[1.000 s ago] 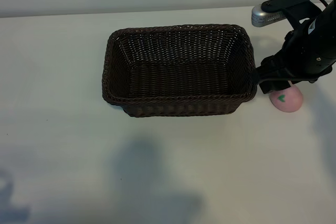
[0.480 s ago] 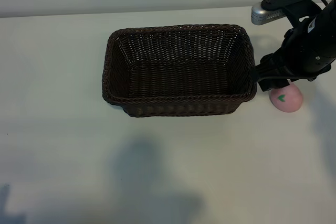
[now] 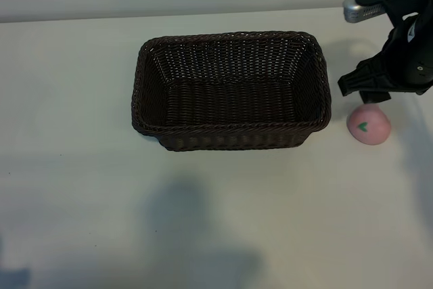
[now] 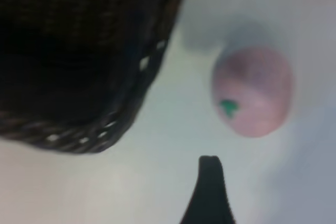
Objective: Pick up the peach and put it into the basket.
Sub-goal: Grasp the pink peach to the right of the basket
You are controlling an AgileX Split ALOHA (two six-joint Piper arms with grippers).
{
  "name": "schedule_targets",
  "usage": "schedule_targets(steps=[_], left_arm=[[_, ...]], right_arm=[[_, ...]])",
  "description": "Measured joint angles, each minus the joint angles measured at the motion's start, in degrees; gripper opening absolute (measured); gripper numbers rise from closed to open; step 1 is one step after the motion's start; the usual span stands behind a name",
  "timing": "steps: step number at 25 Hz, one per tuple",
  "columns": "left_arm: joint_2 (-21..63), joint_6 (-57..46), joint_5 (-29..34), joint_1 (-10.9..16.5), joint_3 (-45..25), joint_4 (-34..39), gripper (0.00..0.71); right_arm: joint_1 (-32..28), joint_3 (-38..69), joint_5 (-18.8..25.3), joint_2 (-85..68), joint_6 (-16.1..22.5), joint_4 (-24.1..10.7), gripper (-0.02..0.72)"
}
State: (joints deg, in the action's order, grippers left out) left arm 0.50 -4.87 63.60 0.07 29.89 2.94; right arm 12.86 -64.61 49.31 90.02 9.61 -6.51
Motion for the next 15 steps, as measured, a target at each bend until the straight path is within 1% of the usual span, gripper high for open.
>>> schedule_targets(steps=[2, 5, 7, 10, 13, 15], left_arm=[[0.00, 0.00, -0.18, 0.63, 0.00, 0.00, 0.444], [0.00, 0.00, -1.18, 0.74, 0.00, 0.00, 0.444], [0.00, 0.00, -1.64, 0.85, 0.00, 0.00, 0.444], [0.00, 0.00, -2.38, 0.85, 0.00, -0.05, 0.444], [0.00, 0.00, -2.42, 0.85, 0.00, -0.10, 0.444], [0.00, 0.00, -1.41, 0.85, 0.00, -0.09, 0.444]], right_arm=[[-0.88, 0.00, -0.56, 1.46, 0.15, -0.05, 0.548], [-2.52, 0.00, -1.26, 4.46, 0.15, -0.10, 0.548], [-3.08, 0.00, -1.62, 6.29, 0.15, -0.73, 0.548], [-3.31, 0.00, -2.10, 8.22, 0.15, -1.49, 0.548], [-3.31, 0.00, -2.43, 8.71, 0.15, -1.55, 0.548], [-3.31, 0.00, -3.02, 8.70, 0.15, -1.61, 0.548]])
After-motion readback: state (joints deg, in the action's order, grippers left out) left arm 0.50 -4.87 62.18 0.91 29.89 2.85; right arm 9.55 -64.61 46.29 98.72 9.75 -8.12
